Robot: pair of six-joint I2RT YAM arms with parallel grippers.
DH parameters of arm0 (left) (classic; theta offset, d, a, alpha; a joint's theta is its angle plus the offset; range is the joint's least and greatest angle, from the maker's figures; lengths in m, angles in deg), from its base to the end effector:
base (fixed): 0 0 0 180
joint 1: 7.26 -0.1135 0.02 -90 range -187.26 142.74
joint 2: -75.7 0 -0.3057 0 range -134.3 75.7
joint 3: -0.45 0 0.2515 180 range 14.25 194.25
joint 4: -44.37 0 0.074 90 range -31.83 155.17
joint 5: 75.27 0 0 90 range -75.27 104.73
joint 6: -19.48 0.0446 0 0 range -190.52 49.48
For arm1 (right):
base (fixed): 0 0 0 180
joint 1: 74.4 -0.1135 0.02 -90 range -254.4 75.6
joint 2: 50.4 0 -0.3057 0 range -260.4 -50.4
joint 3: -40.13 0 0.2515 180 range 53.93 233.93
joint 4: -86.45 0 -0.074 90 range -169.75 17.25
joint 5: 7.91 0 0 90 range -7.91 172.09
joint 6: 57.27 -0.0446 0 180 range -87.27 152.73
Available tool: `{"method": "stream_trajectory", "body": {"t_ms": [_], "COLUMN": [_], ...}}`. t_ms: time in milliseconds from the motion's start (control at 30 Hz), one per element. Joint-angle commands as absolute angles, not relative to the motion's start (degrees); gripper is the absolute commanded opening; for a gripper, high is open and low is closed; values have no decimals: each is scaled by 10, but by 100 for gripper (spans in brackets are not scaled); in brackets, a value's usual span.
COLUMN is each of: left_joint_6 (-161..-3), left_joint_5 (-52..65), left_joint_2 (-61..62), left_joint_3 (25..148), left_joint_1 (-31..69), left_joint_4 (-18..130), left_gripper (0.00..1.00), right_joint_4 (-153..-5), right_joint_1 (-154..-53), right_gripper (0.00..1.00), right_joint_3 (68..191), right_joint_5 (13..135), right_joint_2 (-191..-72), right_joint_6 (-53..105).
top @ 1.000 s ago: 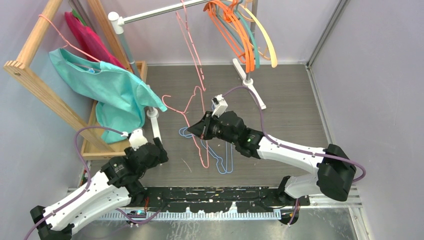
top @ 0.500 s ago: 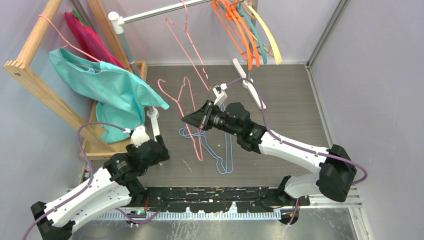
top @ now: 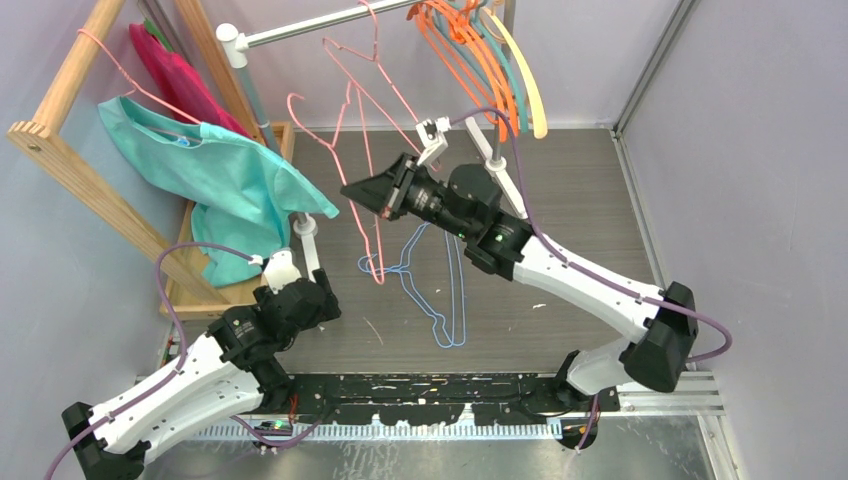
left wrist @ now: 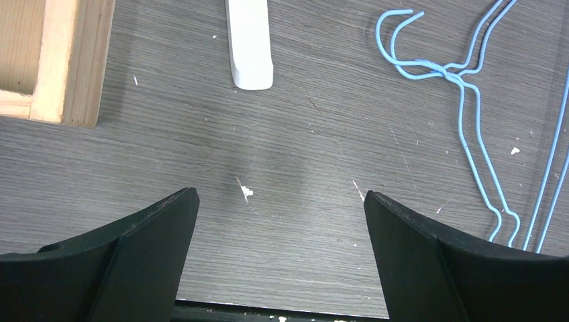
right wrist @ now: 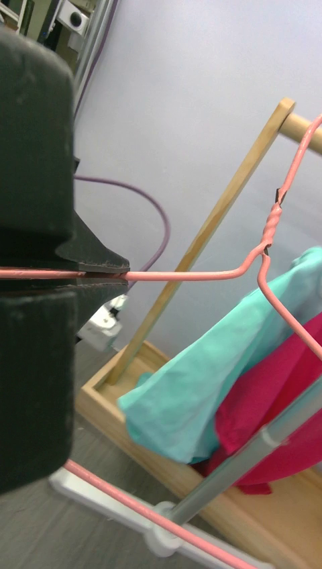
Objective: Organize the hangers
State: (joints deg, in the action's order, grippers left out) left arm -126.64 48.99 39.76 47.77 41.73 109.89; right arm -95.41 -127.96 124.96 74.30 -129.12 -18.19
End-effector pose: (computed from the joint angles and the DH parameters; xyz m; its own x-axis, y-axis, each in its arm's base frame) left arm 0.0741 -0.0469 0.2527 -0.6346 -0.3159 -0.7053 -0.2145 0.9488 -0.2320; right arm 0.1896 0.2669 0.4565 -0.6287 0.4433 -0.6389 -0.6167 0.2163 0.7569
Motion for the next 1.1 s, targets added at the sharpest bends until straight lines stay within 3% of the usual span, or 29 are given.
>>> {"method": "stream_trajectory", "body": {"t_ms": [0, 200, 467, 833, 1067], "left_joint_6": [-1260, -1255, -1249, -1242, -1241], "left_joint_5": [506, 508, 511, 520, 523], "left_joint_2": [401, 405, 407, 402, 393], "left_joint_3": [492, 496, 499, 504, 498], "left_joint_1": [415, 416, 416, 415, 415], "left_joint_4": [1076, 1077, 1076, 1080, 1074], "left_gripper": [98, 98, 98, 98, 98], "right_joint_4": [-942, -908, -951, -1022, -1063], "right_joint_1": [-1278, -1263, -1226, -1189, -1183], "right_gripper": [1, 1, 1, 1, 1], "right_joint_3": [1356, 1489, 1574, 1639, 1614], "right_joint_5": [722, 701, 651, 601, 593], "right_joint_2": [-1338, -1419, -1502, -1579, -1569], "right_joint_6": [-141, -127, -162, -215, -234]}}
